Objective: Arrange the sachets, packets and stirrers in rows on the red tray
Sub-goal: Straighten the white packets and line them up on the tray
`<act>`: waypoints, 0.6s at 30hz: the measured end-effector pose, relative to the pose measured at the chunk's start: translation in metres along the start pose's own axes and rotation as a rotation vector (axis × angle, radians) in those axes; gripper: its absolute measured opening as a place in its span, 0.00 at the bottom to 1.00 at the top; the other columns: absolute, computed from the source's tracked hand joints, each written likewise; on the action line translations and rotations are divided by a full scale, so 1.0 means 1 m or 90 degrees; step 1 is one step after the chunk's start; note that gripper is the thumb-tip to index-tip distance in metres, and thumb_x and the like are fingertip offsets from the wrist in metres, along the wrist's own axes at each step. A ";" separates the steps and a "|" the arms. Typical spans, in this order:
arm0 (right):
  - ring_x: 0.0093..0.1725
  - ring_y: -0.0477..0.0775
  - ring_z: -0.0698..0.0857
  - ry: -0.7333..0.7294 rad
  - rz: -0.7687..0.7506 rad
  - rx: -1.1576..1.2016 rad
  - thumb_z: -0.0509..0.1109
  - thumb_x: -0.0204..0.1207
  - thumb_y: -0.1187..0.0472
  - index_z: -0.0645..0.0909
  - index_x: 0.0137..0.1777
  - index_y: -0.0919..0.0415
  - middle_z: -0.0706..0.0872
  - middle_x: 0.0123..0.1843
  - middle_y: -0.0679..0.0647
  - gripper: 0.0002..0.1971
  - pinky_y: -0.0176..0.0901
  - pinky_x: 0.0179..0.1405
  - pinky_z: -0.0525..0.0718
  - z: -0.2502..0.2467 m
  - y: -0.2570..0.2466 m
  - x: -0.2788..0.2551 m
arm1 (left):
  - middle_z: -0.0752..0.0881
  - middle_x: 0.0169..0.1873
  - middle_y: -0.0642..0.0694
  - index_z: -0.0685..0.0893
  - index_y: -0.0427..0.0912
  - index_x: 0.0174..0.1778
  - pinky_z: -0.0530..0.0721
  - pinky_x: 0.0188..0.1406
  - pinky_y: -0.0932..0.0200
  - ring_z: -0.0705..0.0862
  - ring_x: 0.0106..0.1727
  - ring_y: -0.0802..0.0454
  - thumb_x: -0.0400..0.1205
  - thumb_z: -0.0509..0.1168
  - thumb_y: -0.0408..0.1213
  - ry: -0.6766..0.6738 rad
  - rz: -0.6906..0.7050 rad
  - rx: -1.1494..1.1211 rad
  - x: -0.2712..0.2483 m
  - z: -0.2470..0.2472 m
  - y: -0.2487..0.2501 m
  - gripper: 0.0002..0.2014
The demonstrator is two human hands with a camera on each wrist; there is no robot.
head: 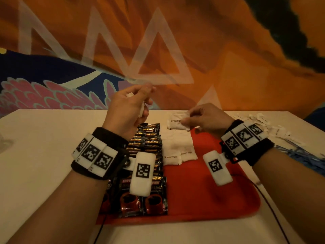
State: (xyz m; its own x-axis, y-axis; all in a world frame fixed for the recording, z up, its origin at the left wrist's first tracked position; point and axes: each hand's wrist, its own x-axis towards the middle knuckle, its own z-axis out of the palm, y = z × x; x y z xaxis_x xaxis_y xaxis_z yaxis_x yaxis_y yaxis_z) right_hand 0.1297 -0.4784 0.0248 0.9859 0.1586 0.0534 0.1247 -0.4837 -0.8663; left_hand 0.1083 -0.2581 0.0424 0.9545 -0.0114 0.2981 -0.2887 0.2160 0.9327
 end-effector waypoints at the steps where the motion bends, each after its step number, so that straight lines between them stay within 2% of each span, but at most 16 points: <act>1: 0.31 0.43 0.84 -0.006 0.021 -0.041 0.77 0.76 0.63 0.87 0.43 0.69 0.87 0.36 0.56 0.07 0.36 0.30 0.81 -0.002 0.009 -0.001 | 0.81 0.29 0.49 0.87 0.43 0.45 0.64 0.15 0.67 0.74 0.22 0.58 0.85 0.66 0.43 -0.011 -0.003 -0.004 -0.002 0.001 0.002 0.09; 5: 0.37 0.50 0.85 -0.037 0.119 -0.097 0.78 0.75 0.62 0.88 0.45 0.71 0.88 0.38 0.58 0.09 0.43 0.36 0.82 -0.006 0.038 -0.005 | 0.81 0.31 0.48 0.86 0.42 0.47 0.65 0.15 0.67 0.75 0.23 0.58 0.85 0.66 0.43 -0.025 -0.008 -0.007 -0.006 0.004 0.007 0.08; 8: 0.40 0.50 0.85 -0.068 0.168 -0.132 0.78 0.76 0.61 0.88 0.49 0.70 0.89 0.42 0.60 0.10 0.41 0.37 0.83 -0.002 0.046 -0.011 | 0.81 0.31 0.49 0.87 0.42 0.48 0.64 0.15 0.67 0.74 0.23 0.58 0.85 0.66 0.43 -0.031 0.002 -0.010 -0.007 0.002 0.008 0.09; 11: 0.42 0.49 0.85 -0.104 0.189 -0.164 0.78 0.75 0.60 0.89 0.50 0.64 0.91 0.46 0.59 0.08 0.40 0.38 0.83 0.005 0.048 -0.015 | 0.81 0.31 0.49 0.88 0.44 0.45 0.64 0.15 0.67 0.74 0.23 0.58 0.85 0.66 0.43 -0.041 0.005 -0.011 -0.006 0.000 0.010 0.09; 14: 0.41 0.48 0.87 -0.109 0.196 -0.207 0.80 0.73 0.58 0.89 0.44 0.58 0.90 0.42 0.53 0.05 0.40 0.38 0.84 0.011 0.051 -0.013 | 0.81 0.31 0.49 0.88 0.44 0.46 0.64 0.15 0.67 0.74 0.23 0.58 0.86 0.66 0.44 -0.040 -0.001 -0.007 -0.006 -0.002 0.011 0.09; 16: 0.43 0.49 0.87 -0.095 0.203 -0.278 0.82 0.71 0.55 0.87 0.42 0.55 0.90 0.43 0.52 0.07 0.42 0.41 0.86 0.016 0.054 -0.009 | 0.80 0.32 0.49 0.87 0.44 0.46 0.64 0.15 0.67 0.74 0.23 0.58 0.86 0.66 0.44 -0.040 -0.004 -0.008 -0.006 -0.003 0.011 0.09; 18: 0.46 0.49 0.84 -0.086 0.200 -0.390 0.82 0.69 0.51 0.84 0.43 0.52 0.87 0.44 0.49 0.10 0.41 0.42 0.83 0.020 0.056 -0.006 | 0.80 0.31 0.50 0.87 0.44 0.46 0.63 0.15 0.67 0.74 0.23 0.59 0.86 0.66 0.44 -0.041 -0.004 -0.008 -0.005 -0.004 0.011 0.09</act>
State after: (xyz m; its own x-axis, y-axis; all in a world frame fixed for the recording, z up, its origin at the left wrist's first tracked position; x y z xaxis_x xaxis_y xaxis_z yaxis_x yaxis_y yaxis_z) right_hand 0.1287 -0.4893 -0.0339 0.9680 0.0188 -0.2503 -0.0836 -0.9161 -0.3922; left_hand 0.1006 -0.2523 0.0505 0.9494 -0.0754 0.3050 -0.2814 0.2272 0.9323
